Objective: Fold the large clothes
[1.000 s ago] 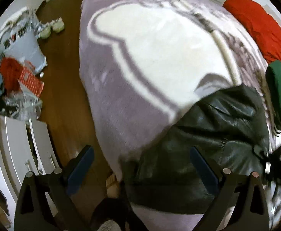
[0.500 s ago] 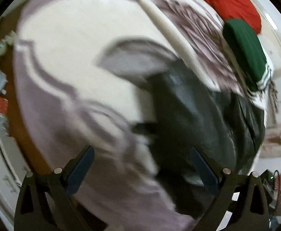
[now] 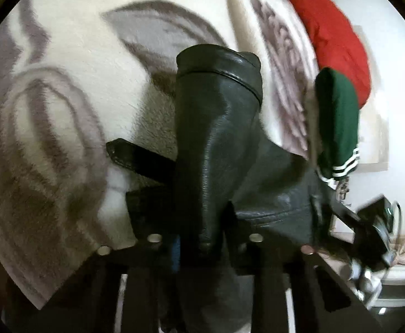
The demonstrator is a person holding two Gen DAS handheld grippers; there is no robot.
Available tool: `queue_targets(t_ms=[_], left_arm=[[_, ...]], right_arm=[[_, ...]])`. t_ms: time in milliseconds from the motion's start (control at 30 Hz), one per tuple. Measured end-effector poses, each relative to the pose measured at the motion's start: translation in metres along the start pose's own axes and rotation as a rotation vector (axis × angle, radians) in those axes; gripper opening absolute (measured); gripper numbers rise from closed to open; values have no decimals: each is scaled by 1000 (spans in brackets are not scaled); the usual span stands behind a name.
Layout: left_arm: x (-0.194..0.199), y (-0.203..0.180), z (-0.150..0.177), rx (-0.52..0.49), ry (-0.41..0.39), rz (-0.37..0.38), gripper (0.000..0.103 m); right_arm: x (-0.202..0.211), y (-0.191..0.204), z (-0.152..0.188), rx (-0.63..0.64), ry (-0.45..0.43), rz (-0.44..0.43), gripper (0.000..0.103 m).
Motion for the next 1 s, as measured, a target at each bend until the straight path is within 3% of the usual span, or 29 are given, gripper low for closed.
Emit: queue_targets(t_ms=[33, 133, 267, 333, 400, 567, 633, 700, 767, 867, 900, 1000], left_arm=[[8, 1, 2, -6, -17, -4, 17], [21, 7, 3, -11, -48, 1, 16], [-16, 26, -7, 28, 7, -6, 23], [-37, 36, -13, 64, 39, 20, 25], [-34, 30, -15, 33, 43, 14, 28], [2, 28, -7, -12, 100, -56, 44], [28, 23, -8, -54, 61, -66, 45], [46, 17, -6, -116, 8, -90, 51], [52, 10, -1, -192, -27, -125, 68], [40, 11, 9, -289, -42, -207, 68], [32, 12, 10, -305, -32, -232, 68], [12, 15, 12, -320, -13, -246, 68]], right_arm=[[-5, 5, 1, 27, 18, 22, 27], [-17, 12, -5, 52, -9, 95, 12], [-31, -14, -17, 9, -40, 193, 8], [-55, -45, -25, -61, -18, 214, 7], [-55, -53, -27, -83, -15, 222, 7], [-24, -22, -19, -63, 18, 240, 16], [6, 0, -6, -11, -13, 289, 36], [29, 22, 22, 16, -11, 288, 38], [27, 39, 59, 18, 55, 243, 38], [-7, 16, 108, -12, 206, 339, 38], [-17, 4, 116, -31, 221, 361, 38], [-41, -34, 116, -74, 154, 466, 38]])
Point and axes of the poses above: each gripper's, at about its wrist camera, not at the fingertips, and x roughly against the way its jaws point, y to its left, z to its underside, the point moved 10 cm from there along -x, roughly the way its jaws point, and after that the axes turned 14 degrees about -z, right-handed, at the moved point
